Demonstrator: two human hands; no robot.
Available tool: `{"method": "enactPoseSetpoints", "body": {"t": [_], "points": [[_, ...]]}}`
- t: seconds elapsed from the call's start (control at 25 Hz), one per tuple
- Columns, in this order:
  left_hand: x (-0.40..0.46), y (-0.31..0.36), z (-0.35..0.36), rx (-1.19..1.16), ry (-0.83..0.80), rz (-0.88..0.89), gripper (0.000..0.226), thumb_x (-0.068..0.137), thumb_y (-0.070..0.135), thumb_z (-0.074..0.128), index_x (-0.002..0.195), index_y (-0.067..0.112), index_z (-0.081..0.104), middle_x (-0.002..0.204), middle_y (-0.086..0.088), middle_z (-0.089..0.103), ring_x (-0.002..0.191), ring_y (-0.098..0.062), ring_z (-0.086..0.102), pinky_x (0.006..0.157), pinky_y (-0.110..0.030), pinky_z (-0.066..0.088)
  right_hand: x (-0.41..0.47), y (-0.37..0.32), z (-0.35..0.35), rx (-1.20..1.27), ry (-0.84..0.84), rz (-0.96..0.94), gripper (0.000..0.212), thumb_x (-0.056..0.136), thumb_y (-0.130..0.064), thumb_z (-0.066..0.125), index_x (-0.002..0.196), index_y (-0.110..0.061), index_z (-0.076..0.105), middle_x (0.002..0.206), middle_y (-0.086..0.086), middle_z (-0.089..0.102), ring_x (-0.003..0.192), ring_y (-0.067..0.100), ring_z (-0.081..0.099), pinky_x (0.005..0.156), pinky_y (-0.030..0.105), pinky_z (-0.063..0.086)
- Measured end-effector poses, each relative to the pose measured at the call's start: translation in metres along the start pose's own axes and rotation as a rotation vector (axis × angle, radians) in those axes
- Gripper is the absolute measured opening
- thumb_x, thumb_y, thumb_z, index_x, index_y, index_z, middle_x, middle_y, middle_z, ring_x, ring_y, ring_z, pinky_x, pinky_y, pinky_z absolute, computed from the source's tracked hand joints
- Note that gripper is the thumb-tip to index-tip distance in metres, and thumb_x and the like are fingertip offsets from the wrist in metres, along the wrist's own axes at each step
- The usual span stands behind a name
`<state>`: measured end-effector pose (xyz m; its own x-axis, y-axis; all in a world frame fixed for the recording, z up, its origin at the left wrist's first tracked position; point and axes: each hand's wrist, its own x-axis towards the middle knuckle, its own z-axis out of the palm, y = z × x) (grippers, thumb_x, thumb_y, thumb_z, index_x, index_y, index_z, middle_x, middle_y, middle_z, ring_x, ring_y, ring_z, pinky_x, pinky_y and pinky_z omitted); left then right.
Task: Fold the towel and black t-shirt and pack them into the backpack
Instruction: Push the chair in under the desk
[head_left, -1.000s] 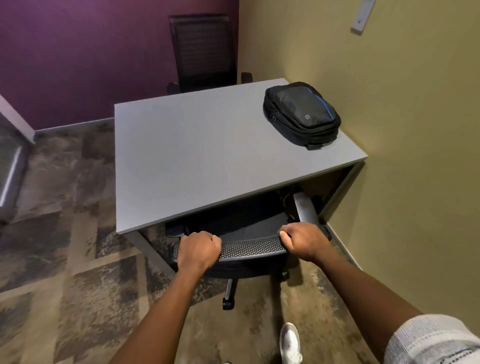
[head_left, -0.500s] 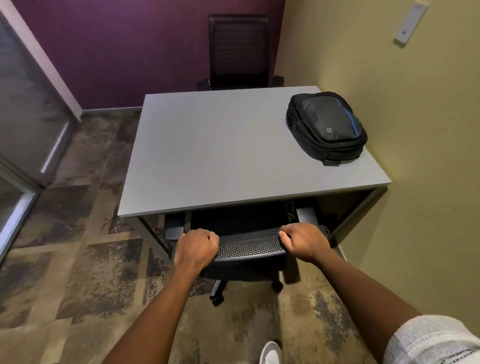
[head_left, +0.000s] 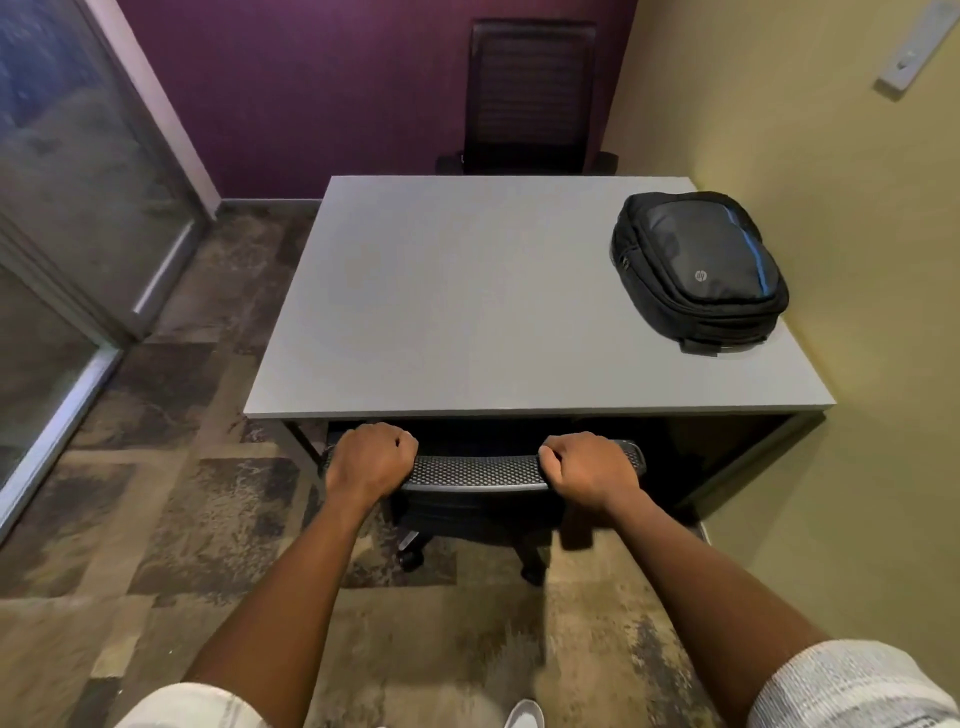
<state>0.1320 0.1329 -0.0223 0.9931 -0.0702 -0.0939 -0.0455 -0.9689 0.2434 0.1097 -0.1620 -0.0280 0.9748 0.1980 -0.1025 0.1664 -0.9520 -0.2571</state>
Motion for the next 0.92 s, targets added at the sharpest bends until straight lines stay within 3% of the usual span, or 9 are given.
{"method": "enactPoseSetpoints", "body": {"t": [0.16,0.36,0.52,0.64,0.92], "points": [[0.017,-0.002,0.001,-0.021,0.018,-0.035,0.044,0.095,0.030,0.038,0.066,0.009,0.064,0.071,-0.008,0.065,0.067,-0.027,0.058,0.065,-0.036,0.046,0.021,0.006,-0.001,-0.027,0.010,-0.019,0.041,0.096,-0.047,0.033,0.081,-0.023,0.062,0.077,-0.001,0.065,0.068,0.019,0.055,0.059,0.033,0.037],[0.037,-0.002,0.000,-0.040,0.006,-0.084,0.046,0.094,0.032,0.038,0.076,0.008,0.073,0.075,-0.010,0.068,0.066,-0.024,0.058,0.065,-0.038,0.051,0.045,0.014,-0.004,-0.020,0.020,-0.036,0.040,0.093,-0.047,0.033,0.073,-0.023,0.057,0.076,0.000,0.065,0.069,0.021,0.055,0.059,0.034,0.040],[0.049,-0.010,0.002,-0.067,-0.001,-0.099,0.046,0.091,0.032,0.038,0.073,0.006,0.072,0.072,-0.010,0.069,0.060,-0.021,0.055,0.057,-0.037,0.047,0.059,0.012,-0.004,-0.022,0.007,-0.044,0.042,0.094,-0.047,0.031,0.077,-0.022,0.061,0.077,0.000,0.065,0.070,0.021,0.055,0.058,0.031,0.037],[0.060,-0.015,0.000,-0.082,0.004,-0.092,0.045,0.092,0.028,0.040,0.061,0.003,0.060,0.059,-0.009,0.058,0.053,-0.019,0.045,0.050,-0.034,0.035,0.070,0.011,-0.003,-0.040,0.004,-0.033,0.040,0.097,-0.045,0.034,0.083,-0.023,0.064,0.081,0.000,0.067,0.072,0.020,0.057,0.060,0.030,0.043],[0.074,-0.028,-0.004,-0.088,0.011,-0.069,0.042,0.093,0.023,0.041,0.053,0.010,0.044,0.052,-0.001,0.045,0.052,-0.018,0.038,0.050,-0.033,0.022,0.088,0.000,0.001,-0.052,0.010,-0.028,0.037,0.097,-0.043,0.035,0.082,-0.025,0.064,0.080,-0.002,0.067,0.071,0.019,0.057,0.057,0.029,0.039]]}}
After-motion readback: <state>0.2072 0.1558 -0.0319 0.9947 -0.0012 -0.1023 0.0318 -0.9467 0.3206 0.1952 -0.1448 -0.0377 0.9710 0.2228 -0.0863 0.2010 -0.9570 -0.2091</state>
